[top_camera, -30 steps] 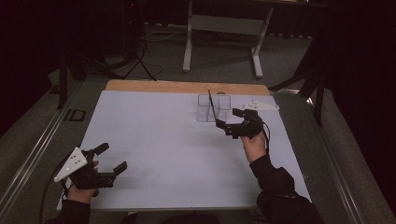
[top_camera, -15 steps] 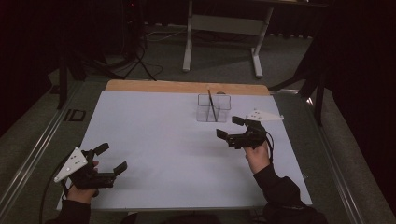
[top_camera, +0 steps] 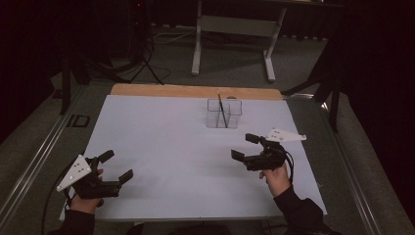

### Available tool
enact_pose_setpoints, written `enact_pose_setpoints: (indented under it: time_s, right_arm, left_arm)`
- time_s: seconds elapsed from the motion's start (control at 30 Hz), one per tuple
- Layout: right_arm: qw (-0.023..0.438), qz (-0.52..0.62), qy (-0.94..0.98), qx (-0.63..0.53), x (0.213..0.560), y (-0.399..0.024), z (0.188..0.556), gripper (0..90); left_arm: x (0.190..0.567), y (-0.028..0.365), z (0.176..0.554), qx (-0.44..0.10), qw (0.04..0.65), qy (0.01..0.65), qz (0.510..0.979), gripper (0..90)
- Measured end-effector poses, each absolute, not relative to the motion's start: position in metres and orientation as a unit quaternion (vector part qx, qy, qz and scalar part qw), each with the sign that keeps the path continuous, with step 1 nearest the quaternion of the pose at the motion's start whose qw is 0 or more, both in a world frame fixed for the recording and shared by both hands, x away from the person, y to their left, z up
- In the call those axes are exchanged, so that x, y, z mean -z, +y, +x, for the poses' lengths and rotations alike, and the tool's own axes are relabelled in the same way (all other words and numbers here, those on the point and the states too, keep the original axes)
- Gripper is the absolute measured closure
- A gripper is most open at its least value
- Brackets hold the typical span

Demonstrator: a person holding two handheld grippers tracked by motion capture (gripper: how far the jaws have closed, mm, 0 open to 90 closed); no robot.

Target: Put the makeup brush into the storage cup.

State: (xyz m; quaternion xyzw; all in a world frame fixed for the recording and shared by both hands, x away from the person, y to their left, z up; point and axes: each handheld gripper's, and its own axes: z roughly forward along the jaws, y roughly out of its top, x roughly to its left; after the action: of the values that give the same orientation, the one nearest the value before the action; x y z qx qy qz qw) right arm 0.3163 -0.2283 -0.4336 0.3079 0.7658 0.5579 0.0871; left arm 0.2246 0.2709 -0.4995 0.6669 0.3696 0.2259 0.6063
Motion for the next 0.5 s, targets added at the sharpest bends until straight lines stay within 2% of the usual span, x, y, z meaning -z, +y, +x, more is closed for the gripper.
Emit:
enact_pose_setpoints:
  time_s: [0.07,0.5]
  right_arm:
    - [0.075,0.317,0.759,-0.564,0.435,-0.235,0.311,8.0]
    - [0.086,0.293,0.77,-0.561,0.445,-0.252,0.289,8.1]
  left_arm:
    - [0.5,0.271,0.225,-0.226,0.606,0.369,0.667,0.0]
    - [0.499,0.27,0.224,-0.226,0.606,0.369,0.668,0.0]
